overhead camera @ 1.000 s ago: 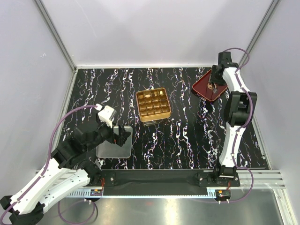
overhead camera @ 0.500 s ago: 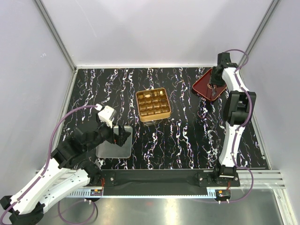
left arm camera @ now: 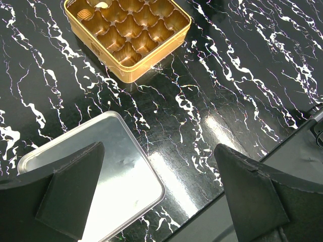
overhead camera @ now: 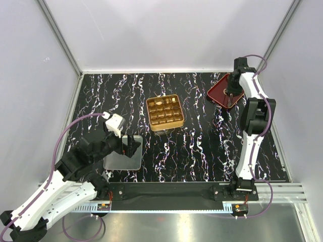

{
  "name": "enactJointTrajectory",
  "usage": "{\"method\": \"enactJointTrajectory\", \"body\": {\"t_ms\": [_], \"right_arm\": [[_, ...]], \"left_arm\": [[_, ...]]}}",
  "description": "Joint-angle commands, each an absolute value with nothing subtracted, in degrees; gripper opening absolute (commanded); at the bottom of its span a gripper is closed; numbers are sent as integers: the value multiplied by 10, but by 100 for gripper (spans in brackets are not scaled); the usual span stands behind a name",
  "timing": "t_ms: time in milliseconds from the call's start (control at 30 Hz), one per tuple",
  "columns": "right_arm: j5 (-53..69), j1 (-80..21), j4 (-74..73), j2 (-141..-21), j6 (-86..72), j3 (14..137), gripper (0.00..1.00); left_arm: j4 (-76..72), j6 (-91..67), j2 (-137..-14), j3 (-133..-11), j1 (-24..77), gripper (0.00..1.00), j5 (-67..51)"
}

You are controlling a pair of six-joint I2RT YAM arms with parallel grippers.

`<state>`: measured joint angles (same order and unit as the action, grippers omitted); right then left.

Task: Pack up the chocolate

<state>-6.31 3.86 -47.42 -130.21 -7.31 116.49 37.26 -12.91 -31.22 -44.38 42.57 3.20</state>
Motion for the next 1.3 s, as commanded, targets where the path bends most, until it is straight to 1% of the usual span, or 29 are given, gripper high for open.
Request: {"method": "enactJointTrajectory", "body": {"t_ms": [0, 367, 567, 633, 900, 933, 1033, 1067, 1167, 1267], "right_arm": [[-58, 36, -507, -1242, -78, 1174, 38], [-42, 33, -511, -1144, -95, 1074, 37], [-23, 21, -521, -1112, -106, 1056, 38], [-12, 4, -518, -1089, -110, 1049, 38], [11, -153, -512, -1024, -129, 1038, 37], [11, -188, -506, -1012, -137, 1027, 37], [23, -237, -489, -997, -148, 1004, 37], [14, -269, -486, -996, -152, 997, 37], [22, -318, -456, -995, -157, 968, 38], [5, -351, -450, -1014, -158, 962, 38]], "left_arm": [[352, -123, -308, -444, 427, 99, 36], [352, -123, -305, -445, 427, 99, 33], [352, -124, -301, -444, 427, 99, 35], [352, -124, -301, -445, 427, 99, 35], [353, -124, -300, -445, 427, 99, 39], [353, -124, -300, -444, 427, 99, 39], [352, -124, -301, -445, 427, 99, 37], [352, -123, -301, -445, 427, 99, 36], [352, -123, -301, -445, 427, 99, 36], [353, -123, -302, -444, 427, 99, 37]]}}
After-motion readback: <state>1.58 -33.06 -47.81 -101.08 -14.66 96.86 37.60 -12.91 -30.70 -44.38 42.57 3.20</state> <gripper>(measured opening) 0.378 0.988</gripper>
